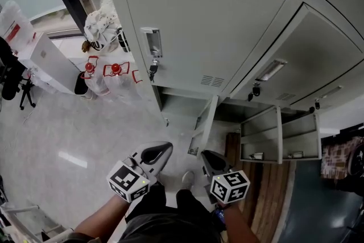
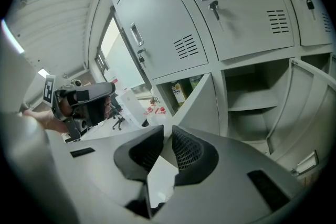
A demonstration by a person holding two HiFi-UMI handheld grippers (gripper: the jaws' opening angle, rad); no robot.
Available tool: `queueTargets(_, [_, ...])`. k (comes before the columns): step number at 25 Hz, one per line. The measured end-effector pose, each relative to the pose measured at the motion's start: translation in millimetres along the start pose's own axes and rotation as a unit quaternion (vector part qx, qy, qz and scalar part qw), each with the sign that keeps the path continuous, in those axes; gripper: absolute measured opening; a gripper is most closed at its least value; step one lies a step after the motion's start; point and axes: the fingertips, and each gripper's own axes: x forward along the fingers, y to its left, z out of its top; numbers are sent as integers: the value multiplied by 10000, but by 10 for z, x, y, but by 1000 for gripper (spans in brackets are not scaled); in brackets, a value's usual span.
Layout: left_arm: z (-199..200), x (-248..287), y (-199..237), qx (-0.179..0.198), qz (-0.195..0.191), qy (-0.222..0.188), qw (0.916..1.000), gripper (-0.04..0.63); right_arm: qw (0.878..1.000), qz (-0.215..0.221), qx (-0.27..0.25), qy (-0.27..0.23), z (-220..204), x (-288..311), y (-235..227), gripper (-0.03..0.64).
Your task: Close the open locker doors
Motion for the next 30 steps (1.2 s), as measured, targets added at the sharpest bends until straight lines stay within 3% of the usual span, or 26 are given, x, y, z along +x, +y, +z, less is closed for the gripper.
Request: queueTargets(30, [151, -773, 1160, -137, 339, -132, 9992, 9, 9997, -186, -122, 21, 451, 1127, 657, 34])
